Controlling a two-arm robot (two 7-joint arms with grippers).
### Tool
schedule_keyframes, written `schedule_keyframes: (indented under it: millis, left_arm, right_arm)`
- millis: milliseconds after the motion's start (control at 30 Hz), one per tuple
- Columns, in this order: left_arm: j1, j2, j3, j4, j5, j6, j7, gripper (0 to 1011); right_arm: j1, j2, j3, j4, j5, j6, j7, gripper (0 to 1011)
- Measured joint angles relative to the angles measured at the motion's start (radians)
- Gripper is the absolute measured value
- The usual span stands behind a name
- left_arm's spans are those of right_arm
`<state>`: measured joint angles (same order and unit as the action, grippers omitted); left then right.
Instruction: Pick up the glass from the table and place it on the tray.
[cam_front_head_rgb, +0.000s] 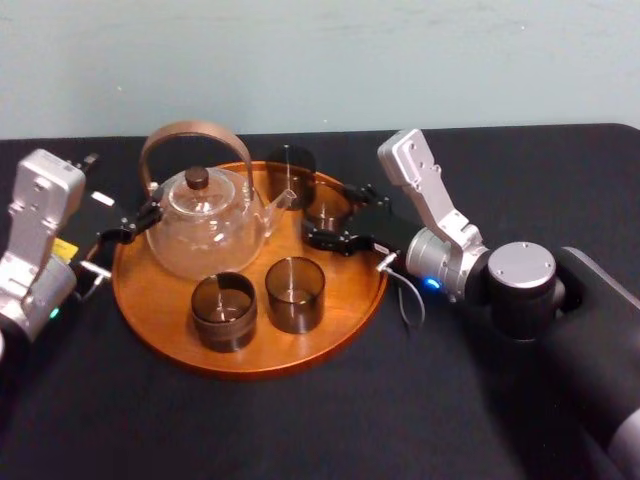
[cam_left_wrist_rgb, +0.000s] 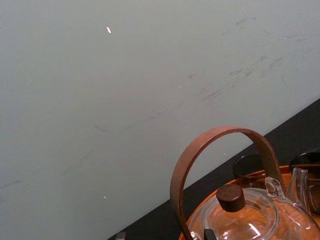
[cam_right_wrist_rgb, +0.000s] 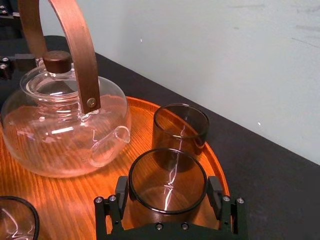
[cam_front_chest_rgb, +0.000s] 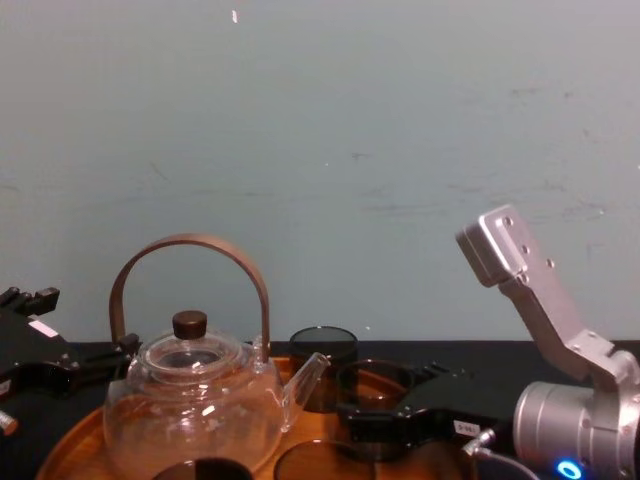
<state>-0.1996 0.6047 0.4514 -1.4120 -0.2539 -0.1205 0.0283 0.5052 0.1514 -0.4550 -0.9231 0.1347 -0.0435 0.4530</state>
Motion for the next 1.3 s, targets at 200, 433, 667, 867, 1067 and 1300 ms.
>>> schedule_keyframes:
  millis: [200, 433, 667, 867, 1067, 1300]
  left_arm:
    - [0.0, 0.0, 0.0, 0.0, 0.0, 0.0, 0.0, 1010]
    - [0.0, 0.0, 0.0, 0.0, 0.0, 0.0, 0.0, 1010]
    - [0.0, 0.0, 0.0, 0.0, 0.0, 0.0, 0.0, 1009]
    - [0.0, 0.0, 0.0, 0.0, 0.0, 0.0, 0.0, 1009]
    - [0.0, 0.0, 0.0, 0.0, 0.0, 0.0, 0.0, 1010]
    - [0.0, 0.0, 0.0, 0.0, 0.0, 0.0, 0.0, 1009]
  right_arm:
    - [-0.027, 0.024, 0.003, -0.063, 0.001, 0.034, -0.004, 1002]
    - [-0.07, 0.062, 0.008, -0.146, 0.003, 0.066, -0.012, 1002]
    - [-0.133, 0.11, 0.023, -0.252, 0.014, 0.092, -0.018, 1002]
    - [-0.185, 0.143, 0.048, -0.336, 0.028, 0.101, -0.037, 1002]
    - [-0.229, 0.17, 0.096, -0.408, 0.046, 0.102, -0.077, 1002]
    - [-0.245, 0.179, 0.162, -0.421, 0.053, 0.093, -0.139, 1002]
